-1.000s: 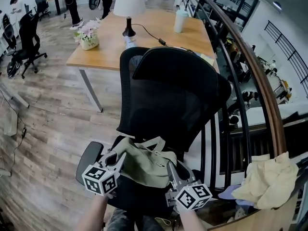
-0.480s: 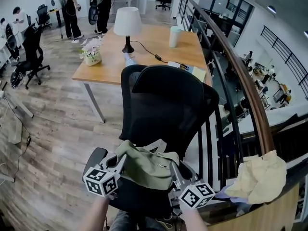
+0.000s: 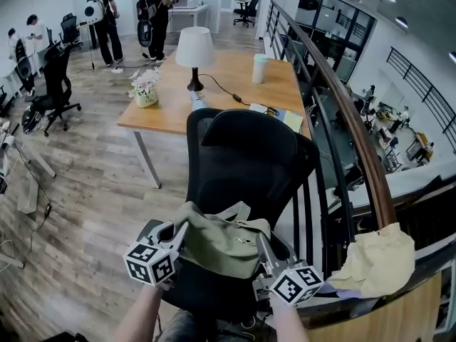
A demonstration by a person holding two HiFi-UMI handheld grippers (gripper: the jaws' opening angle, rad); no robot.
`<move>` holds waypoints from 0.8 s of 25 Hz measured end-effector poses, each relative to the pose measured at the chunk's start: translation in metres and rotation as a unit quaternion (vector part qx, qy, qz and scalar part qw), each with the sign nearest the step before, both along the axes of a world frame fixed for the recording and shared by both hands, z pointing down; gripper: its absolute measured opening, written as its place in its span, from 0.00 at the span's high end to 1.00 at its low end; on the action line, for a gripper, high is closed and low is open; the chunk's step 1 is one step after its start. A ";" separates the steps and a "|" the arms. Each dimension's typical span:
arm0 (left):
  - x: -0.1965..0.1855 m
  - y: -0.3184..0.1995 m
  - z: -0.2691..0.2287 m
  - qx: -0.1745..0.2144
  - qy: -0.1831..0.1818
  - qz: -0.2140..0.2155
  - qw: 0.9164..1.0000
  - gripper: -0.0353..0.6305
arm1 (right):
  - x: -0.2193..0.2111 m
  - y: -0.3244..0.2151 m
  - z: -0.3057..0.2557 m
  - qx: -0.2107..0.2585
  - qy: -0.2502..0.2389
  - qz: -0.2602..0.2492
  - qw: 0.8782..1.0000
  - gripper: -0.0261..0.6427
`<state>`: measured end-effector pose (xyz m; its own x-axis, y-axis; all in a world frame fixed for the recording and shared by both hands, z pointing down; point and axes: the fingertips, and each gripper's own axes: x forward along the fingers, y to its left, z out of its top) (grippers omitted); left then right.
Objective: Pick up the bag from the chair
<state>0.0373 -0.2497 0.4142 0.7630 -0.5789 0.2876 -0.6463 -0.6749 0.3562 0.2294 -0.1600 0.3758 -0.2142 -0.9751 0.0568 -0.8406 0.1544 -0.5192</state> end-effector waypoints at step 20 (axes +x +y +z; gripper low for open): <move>-0.017 -0.011 -0.075 0.055 -0.002 -0.016 0.998 0.91 | -0.013 -0.012 -0.077 0.055 0.003 -0.013 0.998 0.83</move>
